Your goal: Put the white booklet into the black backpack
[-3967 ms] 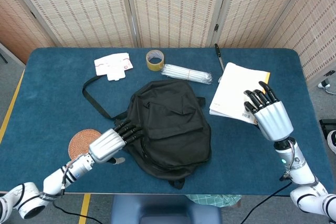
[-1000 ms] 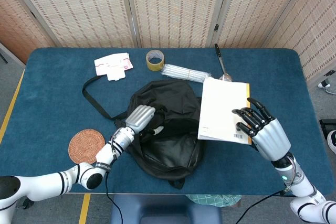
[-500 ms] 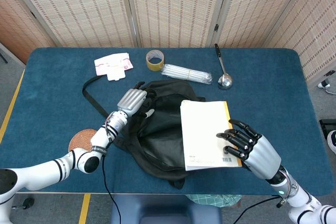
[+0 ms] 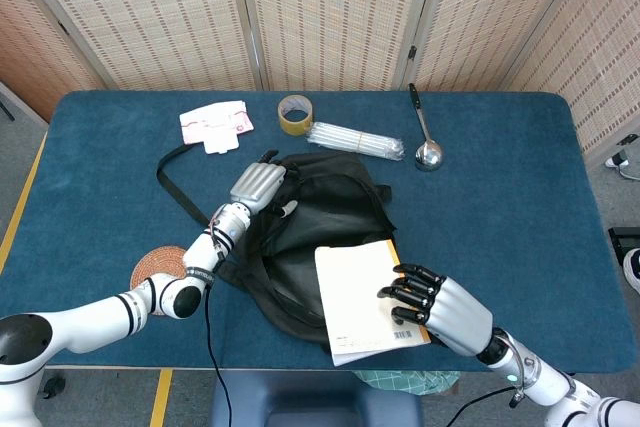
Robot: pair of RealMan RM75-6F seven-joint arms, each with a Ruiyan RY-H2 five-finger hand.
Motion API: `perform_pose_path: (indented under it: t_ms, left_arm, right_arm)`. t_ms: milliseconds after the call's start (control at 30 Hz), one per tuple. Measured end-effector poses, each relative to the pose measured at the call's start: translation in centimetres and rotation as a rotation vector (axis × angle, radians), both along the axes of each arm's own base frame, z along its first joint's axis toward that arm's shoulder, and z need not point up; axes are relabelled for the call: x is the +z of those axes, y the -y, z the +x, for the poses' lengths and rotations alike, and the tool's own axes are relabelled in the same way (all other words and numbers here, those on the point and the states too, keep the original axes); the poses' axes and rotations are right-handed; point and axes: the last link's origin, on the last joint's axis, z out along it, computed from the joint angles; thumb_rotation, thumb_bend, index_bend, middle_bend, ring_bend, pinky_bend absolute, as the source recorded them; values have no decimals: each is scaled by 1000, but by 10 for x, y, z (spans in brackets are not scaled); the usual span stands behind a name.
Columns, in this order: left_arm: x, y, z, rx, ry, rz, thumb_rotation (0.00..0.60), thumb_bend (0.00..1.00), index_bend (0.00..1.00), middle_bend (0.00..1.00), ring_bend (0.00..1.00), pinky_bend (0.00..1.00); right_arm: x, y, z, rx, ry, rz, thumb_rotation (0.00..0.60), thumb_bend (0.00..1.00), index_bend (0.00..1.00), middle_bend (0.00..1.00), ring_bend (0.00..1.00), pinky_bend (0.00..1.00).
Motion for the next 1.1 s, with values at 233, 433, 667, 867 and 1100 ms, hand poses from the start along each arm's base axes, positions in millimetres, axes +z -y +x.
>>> perform_pose_path:
  t_ms: [233,433,667,867,1100]
  left_arm:
    - [2,-1,0,18,11,-3,600,438,575,323,258,62]
    - [7,-2,-1,30,26,-5,600,438,574,323,258,60]
    - [10,0,-1,28,30,-3,600,438,574,323,257,55]
    - [13,1,-1,27,33,-3,600,438,573,323,255,52]
    - [15,3,0,19,37,-7,600,438,573,323,254,50]
  right_arm:
    - [-39,10,-4,-11,-44,94,600,605,746,418,414,304]
    - [-64,24,-3,-14,-73,122,600,610,747,418,412,304]
    - [-89,44,-2,5,-131,89,600,611,746,418,411,304]
    - [-110,61,5,13,-167,63,600,611,747,418,404,304]
    - [-132,80,15,5,-209,23,600,611,747,418,398,304]
